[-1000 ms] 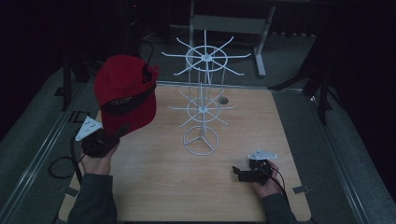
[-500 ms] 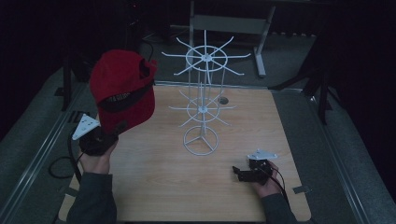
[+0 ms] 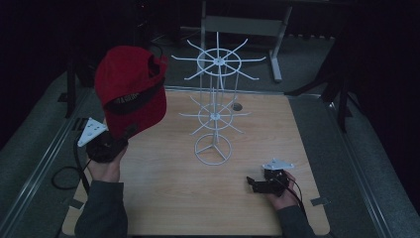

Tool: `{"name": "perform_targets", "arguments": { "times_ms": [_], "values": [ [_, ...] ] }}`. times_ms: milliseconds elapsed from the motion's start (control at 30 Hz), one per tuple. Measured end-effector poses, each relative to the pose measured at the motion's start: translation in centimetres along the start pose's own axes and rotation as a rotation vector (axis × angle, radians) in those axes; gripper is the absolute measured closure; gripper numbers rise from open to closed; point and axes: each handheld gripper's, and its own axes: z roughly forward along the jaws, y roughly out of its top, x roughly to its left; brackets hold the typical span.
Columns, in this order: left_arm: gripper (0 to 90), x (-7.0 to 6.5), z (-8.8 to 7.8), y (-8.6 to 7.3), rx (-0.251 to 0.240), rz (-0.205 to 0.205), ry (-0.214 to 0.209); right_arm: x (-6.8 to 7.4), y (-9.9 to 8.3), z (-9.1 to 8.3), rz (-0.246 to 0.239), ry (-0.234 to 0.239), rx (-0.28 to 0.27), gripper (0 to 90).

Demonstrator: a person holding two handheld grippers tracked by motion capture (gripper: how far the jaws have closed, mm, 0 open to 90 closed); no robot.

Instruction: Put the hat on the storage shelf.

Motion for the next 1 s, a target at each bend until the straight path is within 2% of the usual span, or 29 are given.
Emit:
{"name": "perform_targets", "arguments": {
  "times_ms": [167,433,700,1000],
  "values": [
    [84.6,-0.2,0.1,0.4,-0.016,-0.013,-0.001,0.0,0.0,0.0,-0.001,0.000,0.000,15.3],
    [84.7,-0.3,0.0,1.0,-0.019,-0.004,-0.003,0.0,0.0,0.0,0.000,0.000,0.001,15.3],
    [84.6,-0.4,-0.2,1.6,-0.025,-0.016,-0.013,0.0,0.0,0.0,-0.001,-0.001,0.001,15.3],
    [84.6,-0.8,-0.2,2.3,-0.028,-0.010,-0.018,0.0,0.0,0.0,0.000,0.000,0.000,15.3]
  ]
}}
